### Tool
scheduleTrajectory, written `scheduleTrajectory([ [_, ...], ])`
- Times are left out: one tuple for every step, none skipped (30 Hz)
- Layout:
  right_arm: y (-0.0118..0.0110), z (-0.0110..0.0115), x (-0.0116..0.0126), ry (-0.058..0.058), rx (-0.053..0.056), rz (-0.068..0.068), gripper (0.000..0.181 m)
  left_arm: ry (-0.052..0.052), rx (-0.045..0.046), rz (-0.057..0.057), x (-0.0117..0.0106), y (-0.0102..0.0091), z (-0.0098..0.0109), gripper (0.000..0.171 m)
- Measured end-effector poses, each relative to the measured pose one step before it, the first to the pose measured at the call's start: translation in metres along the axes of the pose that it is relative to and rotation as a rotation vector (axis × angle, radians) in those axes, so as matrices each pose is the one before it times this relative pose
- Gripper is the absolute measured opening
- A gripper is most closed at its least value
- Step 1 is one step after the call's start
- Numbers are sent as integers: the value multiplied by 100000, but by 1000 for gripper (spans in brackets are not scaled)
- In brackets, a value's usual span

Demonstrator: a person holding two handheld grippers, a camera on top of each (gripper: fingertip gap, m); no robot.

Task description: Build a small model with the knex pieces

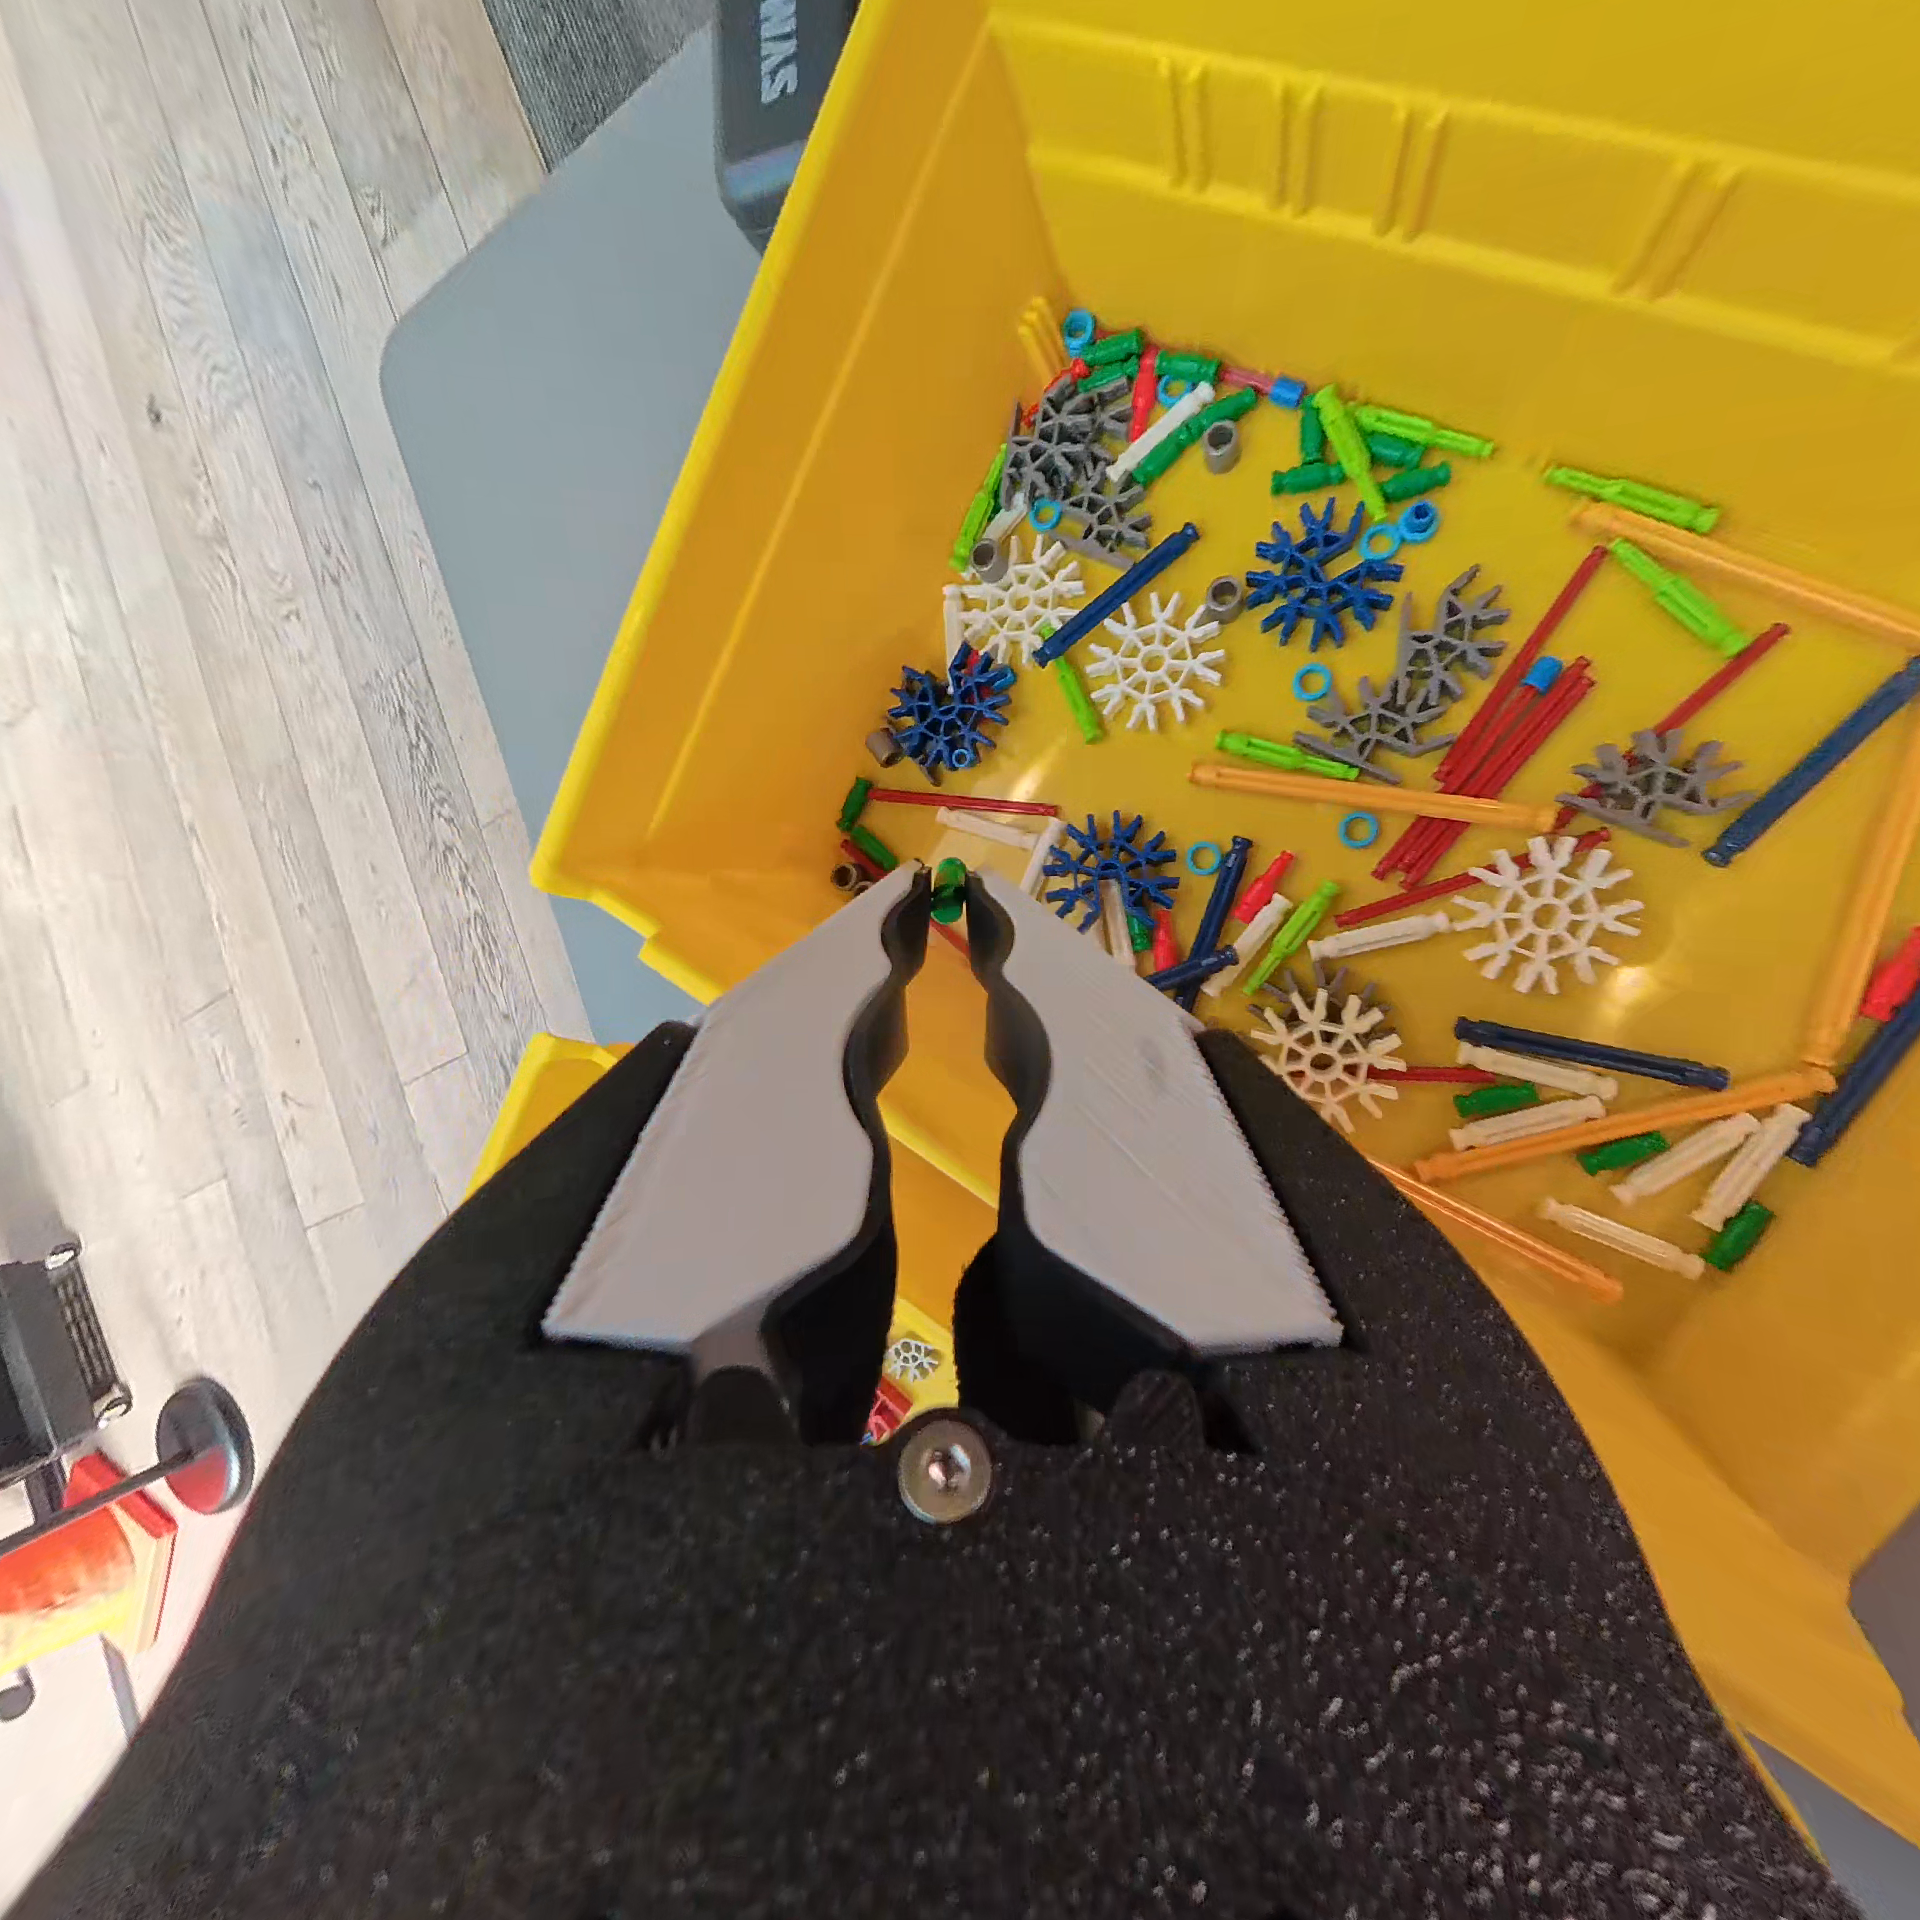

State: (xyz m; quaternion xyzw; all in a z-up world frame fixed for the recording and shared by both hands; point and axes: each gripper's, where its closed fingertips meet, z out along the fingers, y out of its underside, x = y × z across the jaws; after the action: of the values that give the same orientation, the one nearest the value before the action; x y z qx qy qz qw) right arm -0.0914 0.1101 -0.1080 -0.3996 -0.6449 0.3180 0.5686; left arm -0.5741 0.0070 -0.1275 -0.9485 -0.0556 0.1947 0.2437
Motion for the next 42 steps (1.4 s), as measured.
scheduleTrajectory([
  [220, 66, 46, -76, -499, 549, 20, -826, -1046, -710, -364, -21, 364, 5],
  [194, 47, 78, 8, -445, 594, 20, -236, -307, -900, -209, -111, 271, 5],
  [168, 24, 87, 82, -440, 490, 20, 59, 241, -1486, -140, -167, 178, 7],
  [115, 6, 108, 228, -324, 300, 20, 111, 797, -2029, -114, -208, 101, 10],
  [44, -14, 108, 290, -104, 113, 20, 349, 1497, -2129, -31, -282, 2, 14],
  [0, -28, 95, 247, 44, 86, 20, 500, 2040, -1896, 42, -338, -105, 17],
  [-29, -19, 37, 1, 82, 106, 20, 252, 2482, -1654, 85, -422, -240, 20],
  [-22, -22, 2, -111, 26, 69, 20, 716, 3389, -1319, 297, -644, -439, 21],
  [-42, -21, -9, -183, 73, 26, 20, 1754, 4770, -709, 670, -966, -674, 22],
  [-46, -22, -36, -379, 71, 201, 20, 2423, 5906, 114, 1060, -1251, -902, 23],
  [-26, -13, -17, -610, -55, 569, 20, 3013, 6493, 969, 1461, -1443, -1051, 24],
  [30, 6, -95, -1469, -435, 1313, 20, 3931, 6700, 1556, 1936, -1547, -1103, 25],
  [202, 36, -260, -3125, -1448, 2103, 21, 5054, 6579, 1838, 2435, -1547, -1067, 25],
  [202, 16, -264, -3275, -1549, 2111, 23, 6244, 6012, 2129, 2930, -1414, -893, 26],
  [-198, -158, 138, -77, 1112, 765, 23, 7106, 5036, 2515, 3346, -1137, -644, 27],
  [-428, -299, 405, 1704, 2065, -870, 22, 7532, 3691, 2699, 3638, -754, -318, 27],
  [-437, -364, 634, 2584, 1412, -1377, 22, 7932, 2076, 2757, 3846, -283, 45, 29],
  [-394, -423, 830, 3118, 917, -1343, 22, 8033, 1016, 2826, 3931, 91, 382, 31],
  [-303, -471, 994, 3187, 716, -989, 22, 7372, 1295, 2970, 3806, 254, 717, 32],
  [-96, -471, 1152, 3312, 202, -159, 22, 6736, 1738, 3032, 3558, 351, 1017, 32],
  [175, -419, 1303, 3356, -550, 1014, 22, 6624, 1160, 2674, 3268, 523, 1334, 32],
  [418, -329, 1268, 2665, -1090, 1797, 22, 6458, 205, 2152, 2849, 710, 1573, 32],
  [640, -218, 1088, 1382, -1754, 2118, 22, 6597, -598, 1354, 2427, 843, 1720, 32],
  [855, -101, 777, -221, -2466, 2240, 22, 7456, -1798, 526, 2085, 975, 1799, 32],
  [894, -3, 363, -2131, -2222, 2347, 22, 7111, -3362, 317, 1572, 1110, 1758, 32],
  [843, 59, -141, -4504, -1828, 2626, 22, 5468, -3942, 571, 995, 1030, 1607, 33],
  [762, 112, -636, -6692, -1593, 2919, 22, 5400, -3275, 726, 774, 788, 1350, 34],
  [655, 169, -959, -7756, -1567, 2572, 23, 6294, -2706, 452, 747, 547, 1078, 34],
  [452, 205, -859, -5749, -1199, 1058, 23, 4934, -2290, 292, 425, 309, 833, 34],
  [153, 242, -464, -1815, -400, -964, 23, 2718, -1379, 1152, 129, 77, 607, 35],
  [-12, 216, -359, -405, -438, -2245, 23, 1741, -779, 2157, 48, -49, 448, 35],
  [13, 193, -348, -454, -1111, -2193, 23, 1290, -884, 2357, 14, -32, 380, 34],
  [40, 147, -204, 286, -1142, -1718, 23, 1287, -1421, 2113, 49, 88, 380, 34],
  [62, 102, -77, 618, -767, -1203, 23, 1324, -2068, 2140, 142, 270, 401, 32],
  [94, 67, -15, 499, -481, -342, 23, -511, -1197, 2741, 15, 217, 304, 26],
  [90, 46, 58, 430, -269, 422, 23, -2092, 112, 3275, -99, 58, 78, 17],
  [64, 20, 106, 464, -53, 811, 23, -633, -391, 2409, 133, 98, -14, 12],
  [-15, -1, 149, 597, 301, 884, 22, -191, -363, 886, 178, 16, 3, 8],
  [-108, -11, 147, 722, 912, 1018, 22, -919, -141, 835, 110, -6, 19, 5],
  [-181, -1, 111, 705, 1456, 1340, 22, -1681, 40, 1362, 22, 16, -14, 4],
  [-150, 21, 7, 93, 1363, 1529, 22, -1536, 299, 841, 5, 18, -30, 4],
  [-92, 61, -154, -640, 908, 1070, 22, -935, 725, -634, 16, 20, -60, 4],
])
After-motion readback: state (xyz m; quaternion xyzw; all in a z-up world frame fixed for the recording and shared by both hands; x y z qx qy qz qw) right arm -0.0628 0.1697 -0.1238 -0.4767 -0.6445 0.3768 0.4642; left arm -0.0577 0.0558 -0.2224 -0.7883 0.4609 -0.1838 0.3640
